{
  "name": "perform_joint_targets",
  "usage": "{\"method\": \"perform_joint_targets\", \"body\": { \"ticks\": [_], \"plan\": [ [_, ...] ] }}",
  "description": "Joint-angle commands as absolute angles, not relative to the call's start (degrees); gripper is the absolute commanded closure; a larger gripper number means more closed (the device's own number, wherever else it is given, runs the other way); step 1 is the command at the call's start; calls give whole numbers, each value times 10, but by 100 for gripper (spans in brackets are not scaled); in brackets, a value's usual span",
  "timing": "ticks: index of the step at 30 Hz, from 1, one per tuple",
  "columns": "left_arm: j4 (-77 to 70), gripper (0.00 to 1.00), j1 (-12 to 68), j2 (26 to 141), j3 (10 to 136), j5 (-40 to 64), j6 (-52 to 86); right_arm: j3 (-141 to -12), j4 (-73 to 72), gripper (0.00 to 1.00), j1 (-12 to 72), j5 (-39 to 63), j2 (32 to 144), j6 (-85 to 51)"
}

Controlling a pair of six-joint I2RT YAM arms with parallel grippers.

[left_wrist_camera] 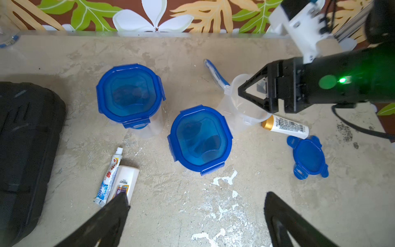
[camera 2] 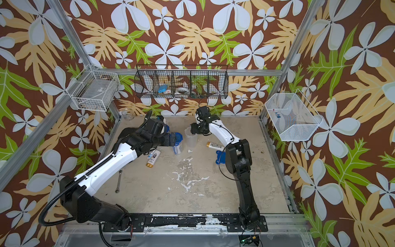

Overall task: Pack away toiletry kits
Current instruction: Pick up the container from the center of the board.

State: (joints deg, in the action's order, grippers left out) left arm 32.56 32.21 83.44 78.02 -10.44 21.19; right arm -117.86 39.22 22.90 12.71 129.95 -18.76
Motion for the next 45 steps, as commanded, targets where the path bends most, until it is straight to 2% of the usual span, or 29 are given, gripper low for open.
{"method": "perform_joint_targets", "body": {
  "ticks": [1, 3, 9, 22, 30, 35, 38, 45],
  "plan": [
    [309, 0, 321, 815, 768, -103, 222, -1182, 416, 51, 231, 89, 1297, -161],
    [309, 0, 321, 807, 760, -104, 223, -1179, 419, 58, 234, 79, 1292, -151],
    [305, 0, 321, 775, 727, -127, 229, -1153, 420, 74, 236, 64, 1272, -142],
    [338, 0, 321, 724, 694, -132, 240, -1060, 427, 98, 260, 34, 1173, -88],
    [397, 0, 310, 711, 640, -123, 290, -903, 457, 100, 284, 27, 1018, -65],
    [317, 2, 194, 723, 545, -50, 317, -780, 469, 99, 310, 34, 918, -84],
    [289, 4, 161, 761, 536, -26, 300, -719, 470, 99, 337, 36, 876, -101],
    [283, 5, 158, 892, 585, -48, 239, -659, 460, 97, 389, 20, 850, -130]
  ]
}}
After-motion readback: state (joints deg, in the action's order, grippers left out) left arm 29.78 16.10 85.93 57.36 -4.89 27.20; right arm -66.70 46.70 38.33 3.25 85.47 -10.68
